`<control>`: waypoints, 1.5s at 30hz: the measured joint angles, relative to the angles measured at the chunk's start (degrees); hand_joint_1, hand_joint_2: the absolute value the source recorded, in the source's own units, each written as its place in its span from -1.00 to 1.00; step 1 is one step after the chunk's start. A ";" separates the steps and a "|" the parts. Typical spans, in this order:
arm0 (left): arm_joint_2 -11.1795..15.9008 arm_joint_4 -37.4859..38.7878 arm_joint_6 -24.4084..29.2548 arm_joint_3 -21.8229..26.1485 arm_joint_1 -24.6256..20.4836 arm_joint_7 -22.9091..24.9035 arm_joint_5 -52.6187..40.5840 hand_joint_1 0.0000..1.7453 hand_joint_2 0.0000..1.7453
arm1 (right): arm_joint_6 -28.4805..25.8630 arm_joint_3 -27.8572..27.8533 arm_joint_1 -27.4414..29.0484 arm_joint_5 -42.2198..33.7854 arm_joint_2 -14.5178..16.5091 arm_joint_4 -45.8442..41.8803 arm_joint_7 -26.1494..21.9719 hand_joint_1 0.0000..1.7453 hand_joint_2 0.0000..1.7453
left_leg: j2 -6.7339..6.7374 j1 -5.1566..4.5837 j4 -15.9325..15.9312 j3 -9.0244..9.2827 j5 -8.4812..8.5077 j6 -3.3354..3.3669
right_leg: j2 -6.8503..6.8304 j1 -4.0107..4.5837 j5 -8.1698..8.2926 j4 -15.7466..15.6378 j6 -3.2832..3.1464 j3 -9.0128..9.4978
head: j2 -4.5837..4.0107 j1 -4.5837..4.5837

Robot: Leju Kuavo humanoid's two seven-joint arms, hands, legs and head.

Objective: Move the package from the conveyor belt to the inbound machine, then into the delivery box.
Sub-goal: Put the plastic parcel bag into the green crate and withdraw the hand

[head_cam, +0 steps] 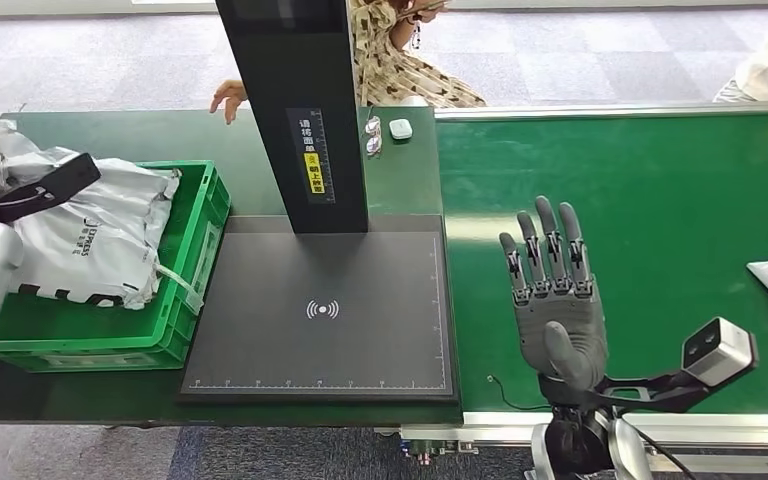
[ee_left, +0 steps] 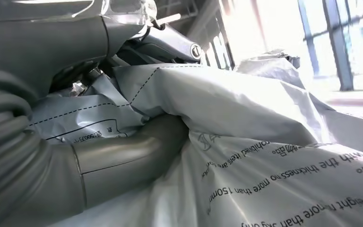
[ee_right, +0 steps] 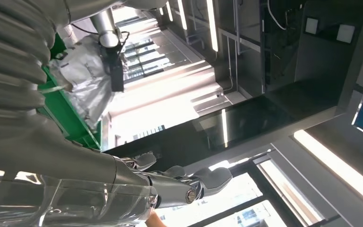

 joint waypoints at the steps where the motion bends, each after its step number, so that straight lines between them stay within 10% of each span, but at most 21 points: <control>1: 0.22 0.74 -1.23 -0.36 0.07 -0.03 -0.14 0.98 1.00 | 0.09 0.01 -0.03 0.00 0.00 0.09 0.01 -1.00 1.00 | 0.00 0.00 0.00 0.00 0.00 0.00 | 0.00 0.00 0.00 0.00 0.00 0.00 | 0.00 0.00; 6: 0.66 2.65 -3.92 -1.72 0.35 -0.84 -0.15 -0.98 1.00 | 0.46 -0.02 -0.13 0.02 0.00 0.36 0.01 -1.00 1.00 | -0.04 0.00 0.00 -0.01 0.00 0.00 | -0.04 0.00 0.00 -0.01 0.00 0.01 | 0.00 0.01; 20: -3.07 2.13 2.88 -3.54 -0.73 -4.91 3.28 -1.00 1.00 | -0.83 -0.08 0.04 0.42 0.00 0.35 -0.31 -1.00 1.00 | -0.01 -0.01 0.03 0.01 0.00 0.00 | -0.03 -0.01 0.02 -0.01 -0.01 0.00 | 0.00 0.01; 30: -3.65 -19.17 14.90 -1.69 6.17 -9.01 15.50 -1.00 1.00 | -1.65 -0.08 0.55 0.68 0.00 0.27 -0.58 -1.00 1.00 | 0.02 -0.01 0.01 0.00 -0.01 0.00 | 0.00 -0.01 0.01 -0.01 -0.01 0.00 | 0.00 0.01; 38: -8.64 -54.88 25.74 4.02 32.75 -23.14 34.31 -1.00 1.00 | -5.80 -0.31 3.67 6.18 0.02 -0.87 -3.61 -1.00 1.00 | 0.30 -0.14 -0.03 0.17 -0.29 0.06 | 0.32 -0.15 -0.17 -0.10 0.13 0.04 | 0.00 -0.16; 45: -18.89 -73.63 9.39 -2.16 58.97 -30.47 54.80 -1.00 1.00 | -17.08 -1.19 10.01 24.89 0.30 -3.34 -6.12 -1.00 1.00 | 0.36 -0.21 -0.02 0.18 -0.64 0.29 | 0.31 -0.22 -0.41 -0.20 0.35 0.13 | 0.00 -0.12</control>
